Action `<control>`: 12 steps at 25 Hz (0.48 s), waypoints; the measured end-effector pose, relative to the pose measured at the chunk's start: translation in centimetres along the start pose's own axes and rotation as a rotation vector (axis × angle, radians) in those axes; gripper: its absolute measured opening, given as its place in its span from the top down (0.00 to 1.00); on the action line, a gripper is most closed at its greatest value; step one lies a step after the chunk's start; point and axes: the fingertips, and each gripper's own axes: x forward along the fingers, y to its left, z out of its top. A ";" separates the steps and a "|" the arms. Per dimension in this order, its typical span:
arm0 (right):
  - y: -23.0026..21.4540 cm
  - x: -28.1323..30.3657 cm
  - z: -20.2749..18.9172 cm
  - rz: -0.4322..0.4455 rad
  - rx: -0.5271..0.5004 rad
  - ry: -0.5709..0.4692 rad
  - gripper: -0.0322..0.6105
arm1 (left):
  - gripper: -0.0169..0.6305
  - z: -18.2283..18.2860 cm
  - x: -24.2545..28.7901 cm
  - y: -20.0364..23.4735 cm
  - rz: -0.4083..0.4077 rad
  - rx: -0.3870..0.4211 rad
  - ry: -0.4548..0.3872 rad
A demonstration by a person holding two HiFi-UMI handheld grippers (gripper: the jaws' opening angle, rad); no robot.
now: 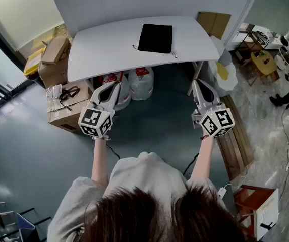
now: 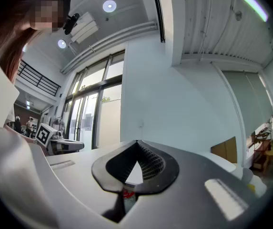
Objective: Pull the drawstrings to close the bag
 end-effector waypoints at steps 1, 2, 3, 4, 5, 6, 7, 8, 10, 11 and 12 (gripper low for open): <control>0.0 0.0 -0.1 0.000 0.002 -0.001 0.93 | 0.99 0.0 0.0 -0.1 -0.001 0.000 -0.002; 0.0 -0.1 -0.1 0.000 0.004 -0.001 0.93 | 0.99 0.0 0.0 -0.1 -0.002 0.000 -0.004; 0.0 -0.1 -0.2 0.000 0.006 -0.001 0.93 | 0.99 0.1 0.1 -0.2 -0.002 -0.001 -0.005; -0.1 -0.2 -0.1 0.000 0.006 0.000 0.93 | 0.99 0.1 0.1 -0.3 -0.003 -0.002 -0.006; -0.2 -0.2 -0.1 0.000 0.007 0.001 0.93 | 0.99 0.1 0.1 -0.4 -0.003 -0.004 -0.005; -0.3 -0.3 -0.1 0.001 0.007 0.002 0.93 | 0.99 0.1 0.2 -0.5 -0.004 -0.006 -0.003; -0.4 -0.3 -0.1 0.001 0.008 0.003 0.93 | 0.99 0.1 0.3 -0.6 -0.004 -0.007 -0.001; -0.6 -0.4 0.0 0.000 0.009 0.003 0.93 | 0.99 0.1 0.3 -0.7 -0.003 -0.009 0.000; -0.8 -0.5 -0.1 -0.002 0.012 0.004 0.93 | 0.99 -0.1 0.3 -0.9 -0.002 -0.011 0.001; -0.9 -0.5 -0.2 -0.002 0.014 0.005 0.93 | 0.99 -0.2 0.4 -0.9 -0.001 -0.012 0.002; -1.0 -0.5 -0.3 0.000 0.017 0.006 0.93 | 0.99 -0.3 0.4 -1.0 0.001 -0.013 0.003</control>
